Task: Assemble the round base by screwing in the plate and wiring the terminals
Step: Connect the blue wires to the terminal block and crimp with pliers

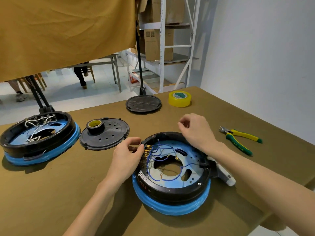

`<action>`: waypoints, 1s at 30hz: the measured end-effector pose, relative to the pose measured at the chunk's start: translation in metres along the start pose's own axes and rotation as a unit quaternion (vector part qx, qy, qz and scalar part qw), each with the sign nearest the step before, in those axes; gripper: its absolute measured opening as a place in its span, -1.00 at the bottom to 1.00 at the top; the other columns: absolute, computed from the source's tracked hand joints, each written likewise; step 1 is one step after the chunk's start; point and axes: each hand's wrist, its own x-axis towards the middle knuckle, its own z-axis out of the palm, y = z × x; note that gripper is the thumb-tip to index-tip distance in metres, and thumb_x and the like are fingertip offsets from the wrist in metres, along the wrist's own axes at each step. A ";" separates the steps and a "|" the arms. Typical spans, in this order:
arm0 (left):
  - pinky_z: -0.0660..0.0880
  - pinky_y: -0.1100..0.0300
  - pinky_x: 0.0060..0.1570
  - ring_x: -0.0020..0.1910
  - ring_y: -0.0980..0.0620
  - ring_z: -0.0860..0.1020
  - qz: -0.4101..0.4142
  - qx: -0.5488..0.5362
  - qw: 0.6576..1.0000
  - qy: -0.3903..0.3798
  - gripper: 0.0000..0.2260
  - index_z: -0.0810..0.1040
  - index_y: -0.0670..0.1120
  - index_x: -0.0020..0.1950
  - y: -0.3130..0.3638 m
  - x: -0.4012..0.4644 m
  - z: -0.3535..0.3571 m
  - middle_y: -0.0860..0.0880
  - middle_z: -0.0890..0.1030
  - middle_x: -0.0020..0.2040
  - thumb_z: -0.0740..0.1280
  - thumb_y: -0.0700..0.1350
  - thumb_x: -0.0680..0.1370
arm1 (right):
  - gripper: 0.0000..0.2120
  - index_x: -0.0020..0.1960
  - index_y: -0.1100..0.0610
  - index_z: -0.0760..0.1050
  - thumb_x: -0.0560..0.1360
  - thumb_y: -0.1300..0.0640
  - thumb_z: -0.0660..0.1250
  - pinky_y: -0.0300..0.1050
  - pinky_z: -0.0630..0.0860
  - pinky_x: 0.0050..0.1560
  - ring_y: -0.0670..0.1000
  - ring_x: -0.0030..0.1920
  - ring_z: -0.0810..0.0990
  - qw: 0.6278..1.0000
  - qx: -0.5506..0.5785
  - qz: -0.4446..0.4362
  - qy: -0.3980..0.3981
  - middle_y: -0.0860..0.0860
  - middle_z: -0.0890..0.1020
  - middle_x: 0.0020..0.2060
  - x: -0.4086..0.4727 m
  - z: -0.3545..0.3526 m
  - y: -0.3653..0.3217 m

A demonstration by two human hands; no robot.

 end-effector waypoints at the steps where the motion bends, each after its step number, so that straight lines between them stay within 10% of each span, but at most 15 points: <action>1: 0.57 0.20 0.06 0.09 0.16 0.61 -0.003 0.008 1.000 0.004 -0.78 0.60 0.04 0.27 0.003 0.001 0.004 0.12 0.65 0.11 0.39 -0.04 0.63 | -0.84 0.03 0.09 0.65 0.62 0.05 0.33 0.01 0.55 0.01 0.02 -0.05 0.57 0.999 -0.045 0.019 0.012 0.03 0.62 -0.04 0.001 -0.007 0.017; 5: 0.56 -0.01 0.19 0.16 0.01 0.60 -0.008 0.051 0.999 0.001 -0.76 0.59 -0.05 0.31 0.011 0.005 0.023 0.02 0.64 0.14 0.34 -0.07 0.65 | -0.51 0.38 0.16 0.45 0.65 -0.18 0.18 0.19 0.39 0.36 0.26 0.33 0.46 0.952 -0.255 0.162 -0.047 0.24 0.48 0.33 -0.001 -0.025 0.085; 9: 0.47 0.37 -0.11 0.01 0.25 0.59 -0.007 0.027 1.000 -0.002 -0.79 0.64 -0.06 0.28 0.019 0.012 0.032 0.17 0.64 -0.01 0.34 -0.12 0.66 | -0.22 0.59 0.17 0.17 0.60 -0.38 0.08 0.41 0.09 0.51 0.40 0.54 0.19 0.902 -0.313 0.266 -0.132 0.32 0.22 0.56 -0.007 -0.036 0.134; 20: 0.57 0.01 0.22 0.16 0.02 0.62 -0.010 0.019 1.000 -0.004 -0.74 0.66 -0.11 0.31 0.019 0.019 0.042 -0.01 0.70 0.14 0.38 -0.11 0.64 | -0.44 0.29 0.21 0.50 0.66 -0.24 0.04 0.12 0.38 0.24 0.22 0.21 0.51 0.894 -0.389 0.195 -0.106 0.19 0.52 0.23 -0.027 -0.039 0.149; 26: 0.60 -0.03 0.22 0.16 0.03 0.64 -0.011 0.009 1.000 -0.005 -0.74 0.66 -0.09 0.32 0.019 0.017 0.041 0.00 0.70 0.13 0.37 -0.08 0.65 | -0.56 -0.04 0.16 0.43 0.71 -0.18 0.04 0.05 0.48 -0.06 0.18 -0.12 0.58 0.978 -0.013 0.205 -0.043 0.12 0.43 -0.04 -0.017 -0.046 0.094; 30: 0.59 -0.03 0.24 0.15 0.05 0.64 -0.021 -0.010 1.000 0.008 -0.74 0.67 -0.06 0.29 0.017 0.013 0.039 0.02 0.71 0.12 0.40 -0.06 0.63 | -0.56 -0.16 0.13 0.48 0.68 -0.19 0.17 -0.01 0.57 -0.04 0.04 -0.16 0.68 0.917 0.290 0.228 -0.154 0.11 0.58 -0.21 -0.007 -0.064 0.036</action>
